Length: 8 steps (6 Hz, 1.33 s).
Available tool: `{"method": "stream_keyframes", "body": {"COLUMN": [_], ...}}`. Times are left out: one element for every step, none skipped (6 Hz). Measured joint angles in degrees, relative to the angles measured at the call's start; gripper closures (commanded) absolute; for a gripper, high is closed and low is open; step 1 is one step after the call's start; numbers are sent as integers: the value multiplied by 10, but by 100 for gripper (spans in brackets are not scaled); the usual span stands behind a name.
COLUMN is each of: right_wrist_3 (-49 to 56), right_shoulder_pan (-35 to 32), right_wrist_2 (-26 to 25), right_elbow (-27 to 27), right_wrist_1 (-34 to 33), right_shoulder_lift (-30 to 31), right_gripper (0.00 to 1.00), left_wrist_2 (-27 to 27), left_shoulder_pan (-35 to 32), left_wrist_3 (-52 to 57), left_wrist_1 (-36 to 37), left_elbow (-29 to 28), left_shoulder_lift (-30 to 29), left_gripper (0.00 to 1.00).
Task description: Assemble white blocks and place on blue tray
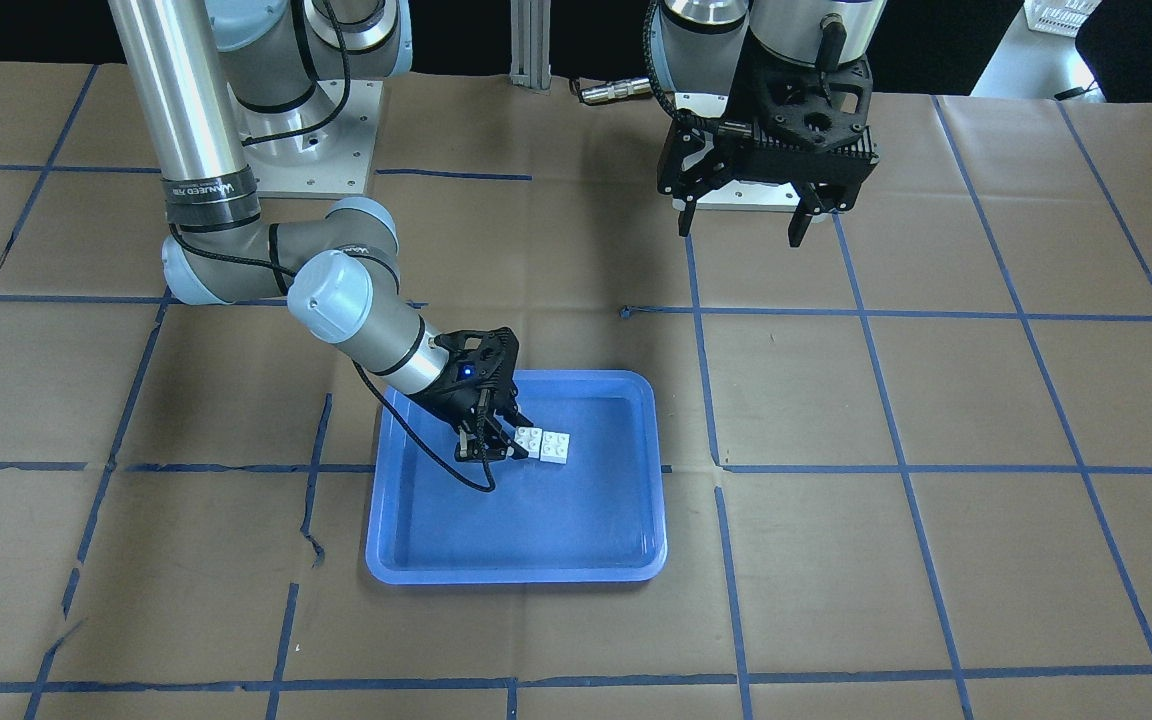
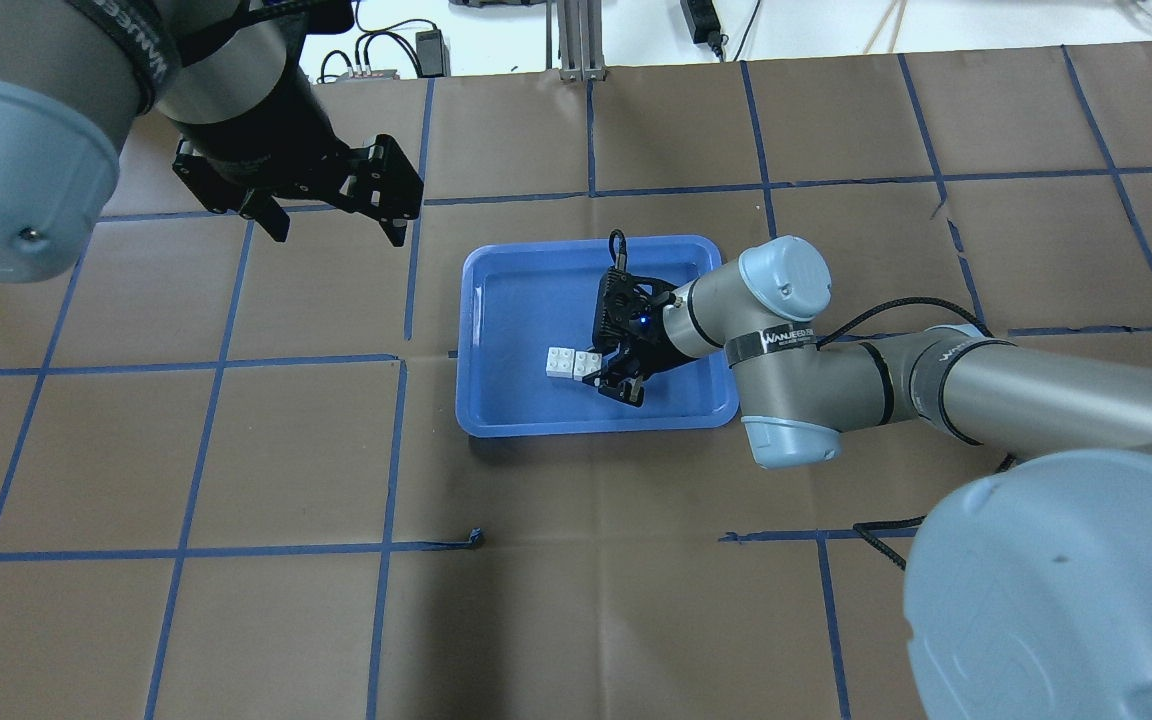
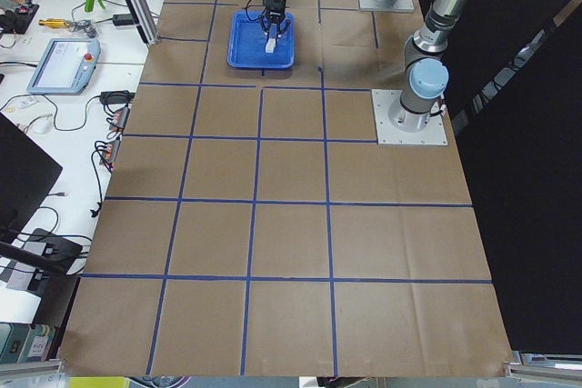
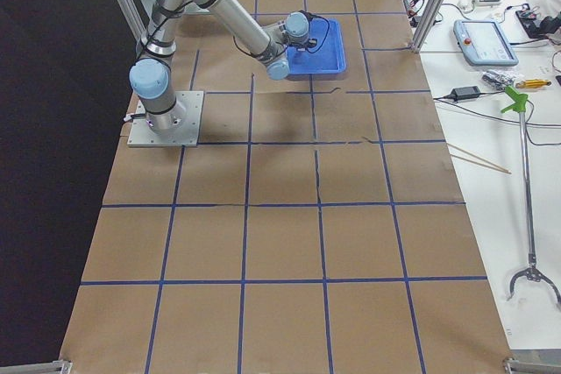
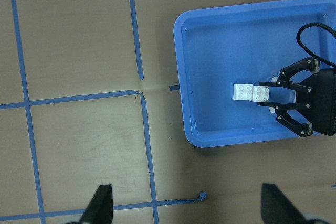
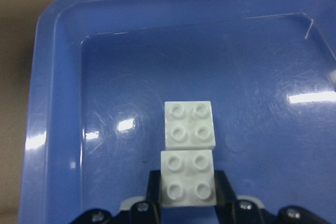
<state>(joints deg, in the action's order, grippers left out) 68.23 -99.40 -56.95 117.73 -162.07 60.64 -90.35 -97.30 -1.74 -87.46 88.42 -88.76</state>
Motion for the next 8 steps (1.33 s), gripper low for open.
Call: {"method": "stream_keyframes", "body": {"right_wrist_3": [0,1,1,1,1,1,1,1], "right_shoulder_pan": [0,0,0,0,0,0,0,0], "right_wrist_2": [1,1,1,2,4,5,6,6], "right_elbow": [-1,-2,-2,-2,-2,-2,-2,-2], "right_wrist_1": [-1,-1,-2,-2,-2,-2,-3,-3], "right_shoulder_lift": [0,0,-1,-1,-2,-2,-2,-3], "right_gripper": [70,69,57,46,42,37,25,7], "left_wrist_2": [0,0,0,0,0,0,0,0], "left_shoulder_pan": [0,0,0,0,0,0,0,1], "left_wrist_3": [0,0,0,0,0,0,0,0], "left_wrist_1": [0,0,0,-1,-1,-1,-1,-1], "left_elbow": [0,0,0,0,0,0,0,0], "left_shoulder_lift": [0,0,0,0,0,1,1,1], "left_gripper": [1,1,1,1,1,1,1,1]}}
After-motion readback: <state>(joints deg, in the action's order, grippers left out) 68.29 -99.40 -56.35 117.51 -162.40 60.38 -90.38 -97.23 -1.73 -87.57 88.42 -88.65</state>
